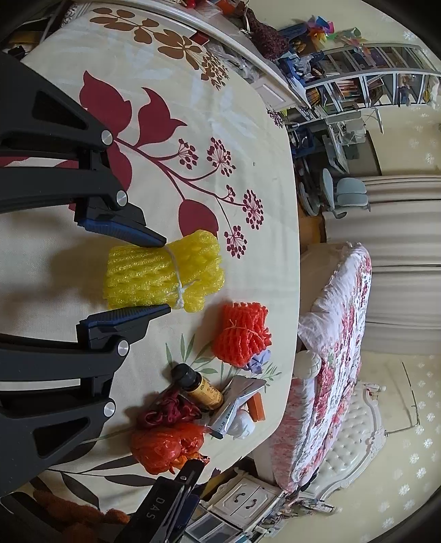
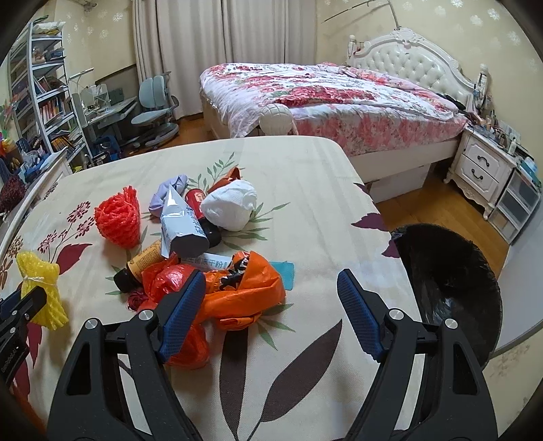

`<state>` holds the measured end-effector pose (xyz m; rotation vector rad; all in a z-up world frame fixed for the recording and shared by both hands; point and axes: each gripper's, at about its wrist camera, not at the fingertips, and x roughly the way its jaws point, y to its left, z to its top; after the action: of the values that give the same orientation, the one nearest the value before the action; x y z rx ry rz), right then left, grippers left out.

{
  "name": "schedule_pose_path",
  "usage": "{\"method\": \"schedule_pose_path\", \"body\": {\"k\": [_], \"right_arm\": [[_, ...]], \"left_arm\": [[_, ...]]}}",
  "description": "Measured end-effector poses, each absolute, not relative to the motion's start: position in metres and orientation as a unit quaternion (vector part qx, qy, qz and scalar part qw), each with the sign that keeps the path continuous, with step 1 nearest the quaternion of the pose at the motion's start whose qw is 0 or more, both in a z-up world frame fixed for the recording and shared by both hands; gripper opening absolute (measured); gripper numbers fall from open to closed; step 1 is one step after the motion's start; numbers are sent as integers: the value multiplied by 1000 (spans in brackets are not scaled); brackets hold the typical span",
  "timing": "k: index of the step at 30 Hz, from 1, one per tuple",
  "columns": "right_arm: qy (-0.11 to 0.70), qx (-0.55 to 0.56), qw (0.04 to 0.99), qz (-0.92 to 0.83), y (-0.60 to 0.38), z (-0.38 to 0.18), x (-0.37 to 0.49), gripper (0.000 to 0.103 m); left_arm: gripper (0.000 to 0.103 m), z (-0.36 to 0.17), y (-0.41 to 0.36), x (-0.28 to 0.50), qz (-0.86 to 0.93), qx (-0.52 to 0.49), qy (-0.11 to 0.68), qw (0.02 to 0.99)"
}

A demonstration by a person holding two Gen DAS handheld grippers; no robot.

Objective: Collect trash
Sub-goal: 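Grasp the orange plastic bag with the right tool while the left tool holds the yellow net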

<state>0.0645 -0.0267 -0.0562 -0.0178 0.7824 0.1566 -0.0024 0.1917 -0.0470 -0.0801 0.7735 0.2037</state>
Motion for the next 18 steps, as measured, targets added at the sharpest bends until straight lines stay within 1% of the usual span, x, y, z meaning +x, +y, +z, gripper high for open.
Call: {"method": "schedule_pose_path", "body": {"k": [3,5,8,10,11,13,14,15,18], "right_arm": [[391,-3,918,75,-32,-61,64,78],[397,10,913,87,-35,-64,63,75],[404,23,908,108,-33,-66,63,67],[407,28,905,122,-32,-66,63,57],[410,36,901,133,-31,-66,63,54],[417,53,894,153,-31,-67,65,40],[419,61,891,161,-31,-67,65,37],[420,65,890,165,-30,-67,65,35],[415,57,894,161,-28,-65,63,32]], "left_arm": [[37,-47,191,-2,101,-36,376,921],[37,-48,190,-1,99,-36,376,921],[37,-48,186,1,95,-36,377,921],[37,-48,184,2,94,-35,377,921],[37,-48,183,2,93,-35,378,921],[37,-48,182,2,92,-35,378,921],[37,-48,181,1,92,-34,378,921],[37,-48,181,1,92,-34,378,921],[37,-48,181,1,93,-35,378,921]]}}
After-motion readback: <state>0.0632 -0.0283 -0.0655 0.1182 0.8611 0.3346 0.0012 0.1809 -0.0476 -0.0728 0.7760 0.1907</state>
